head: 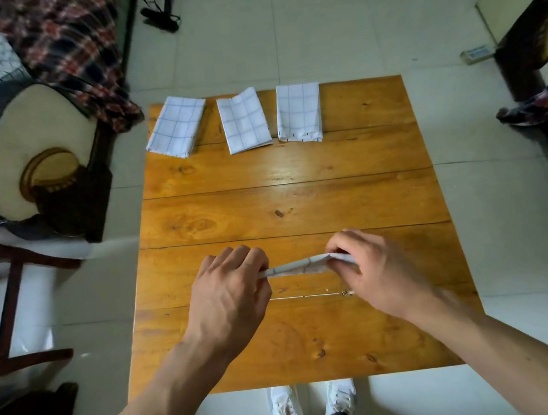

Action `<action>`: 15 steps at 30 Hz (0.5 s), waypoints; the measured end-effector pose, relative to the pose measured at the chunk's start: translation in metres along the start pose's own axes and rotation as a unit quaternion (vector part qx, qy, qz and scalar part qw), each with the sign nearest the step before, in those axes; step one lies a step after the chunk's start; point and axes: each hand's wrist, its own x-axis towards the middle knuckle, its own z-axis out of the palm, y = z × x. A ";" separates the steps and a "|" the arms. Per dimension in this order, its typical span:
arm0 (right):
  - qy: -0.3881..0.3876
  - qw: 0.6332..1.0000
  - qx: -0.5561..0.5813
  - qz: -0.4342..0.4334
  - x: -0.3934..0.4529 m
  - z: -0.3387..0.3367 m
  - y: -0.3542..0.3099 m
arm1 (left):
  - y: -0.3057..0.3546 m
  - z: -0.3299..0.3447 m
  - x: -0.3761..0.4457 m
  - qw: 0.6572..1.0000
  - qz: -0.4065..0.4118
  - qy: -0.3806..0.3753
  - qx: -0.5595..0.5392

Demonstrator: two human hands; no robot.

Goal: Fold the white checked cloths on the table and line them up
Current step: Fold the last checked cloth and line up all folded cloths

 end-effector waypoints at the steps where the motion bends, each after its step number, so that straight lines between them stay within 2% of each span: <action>1: 0.004 1.000 -0.007 -0.005 -0.001 -0.012 -0.010 | 0.004 -0.014 0.001 1.000 0.002 0.006 0.000; 9: 0.036 0.999 -0.031 -0.014 -0.023 -0.114 -0.100 | 0.051 -0.135 -0.009 0.998 0.051 0.042 -0.012; 15: 0.046 0.997 -0.061 -0.014 -0.049 -0.184 -0.156 | 0.090 -0.193 -0.025 0.993 0.086 0.074 -0.034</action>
